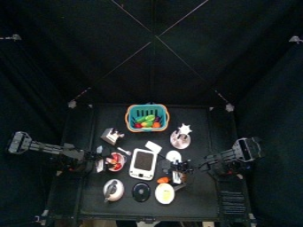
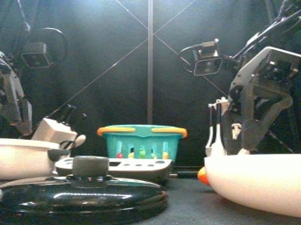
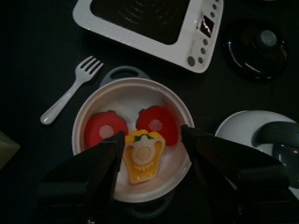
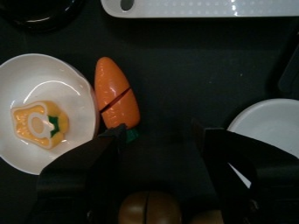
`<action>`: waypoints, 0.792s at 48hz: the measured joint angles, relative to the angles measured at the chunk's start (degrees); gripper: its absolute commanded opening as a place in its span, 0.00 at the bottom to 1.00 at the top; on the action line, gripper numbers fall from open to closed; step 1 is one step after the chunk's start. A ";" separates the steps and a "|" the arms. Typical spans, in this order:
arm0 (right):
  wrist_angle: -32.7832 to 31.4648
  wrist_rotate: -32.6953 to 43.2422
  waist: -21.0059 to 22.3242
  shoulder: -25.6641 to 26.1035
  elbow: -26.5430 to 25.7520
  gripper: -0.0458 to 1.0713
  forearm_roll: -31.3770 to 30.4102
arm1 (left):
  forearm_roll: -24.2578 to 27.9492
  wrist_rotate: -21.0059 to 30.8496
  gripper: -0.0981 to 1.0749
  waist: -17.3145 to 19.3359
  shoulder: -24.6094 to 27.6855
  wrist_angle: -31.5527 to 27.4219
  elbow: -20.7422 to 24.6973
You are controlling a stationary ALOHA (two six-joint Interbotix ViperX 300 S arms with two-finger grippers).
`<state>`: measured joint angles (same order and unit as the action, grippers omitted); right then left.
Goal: Grab carrot
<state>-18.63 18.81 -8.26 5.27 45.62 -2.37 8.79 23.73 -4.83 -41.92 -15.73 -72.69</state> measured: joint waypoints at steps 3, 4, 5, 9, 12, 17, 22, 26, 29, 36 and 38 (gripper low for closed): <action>0.09 -0.09 -0.09 0.00 -0.09 0.87 -0.09 | 0.00 0.00 0.85 0.00 0.00 0.35 0.00; 0.00 -0.09 -0.09 0.00 0.00 0.87 0.00 | 0.00 0.00 0.85 0.00 0.00 0.53 0.00; 0.09 -0.09 -0.09 0.00 -0.09 0.87 0.00 | 0.00 0.00 0.85 0.00 0.00 0.70 0.00; 0.00 -0.09 -0.09 0.00 -0.35 0.87 0.00 | 0.09 0.00 0.85 0.00 0.00 1.67 0.00; 0.00 0.00 -0.26 0.00 -0.62 0.87 -0.09 | 0.26 0.00 0.85 0.00 0.00 2.99 -0.09; 0.00 -0.18 -0.70 -0.26 -0.97 0.87 -0.26 | 0.79 -0.09 0.85 -0.09 0.00 5.19 0.00; 0.09 -0.26 -1.49 -0.88 -1.14 0.87 -0.26 | 1.76 0.00 0.85 0.00 0.00 7.47 0.00; 0.00 -0.44 -1.85 -1.85 -1.32 0.86 -0.35 | 2.90 0.00 0.85 0.00 0.00 9.49 0.00; 0.00 -0.79 -2.20 -2.55 -1.41 0.86 -0.35 | 3.52 0.00 0.85 0.00 0.00 10.81 0.00; 0.00 -0.88 -3.16 -3.96 -2.11 0.86 -0.44 | 4.66 0.00 0.85 0.00 0.00 13.54 -0.09; -0.09 -0.88 -3.52 -4.04 -2.37 0.86 -0.44 | 4.83 0.00 0.85 0.00 0.00 13.97 -0.09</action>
<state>-18.72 17.93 -11.78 1.23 43.24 -2.81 13.62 23.73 -4.83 -41.92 -1.76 -72.77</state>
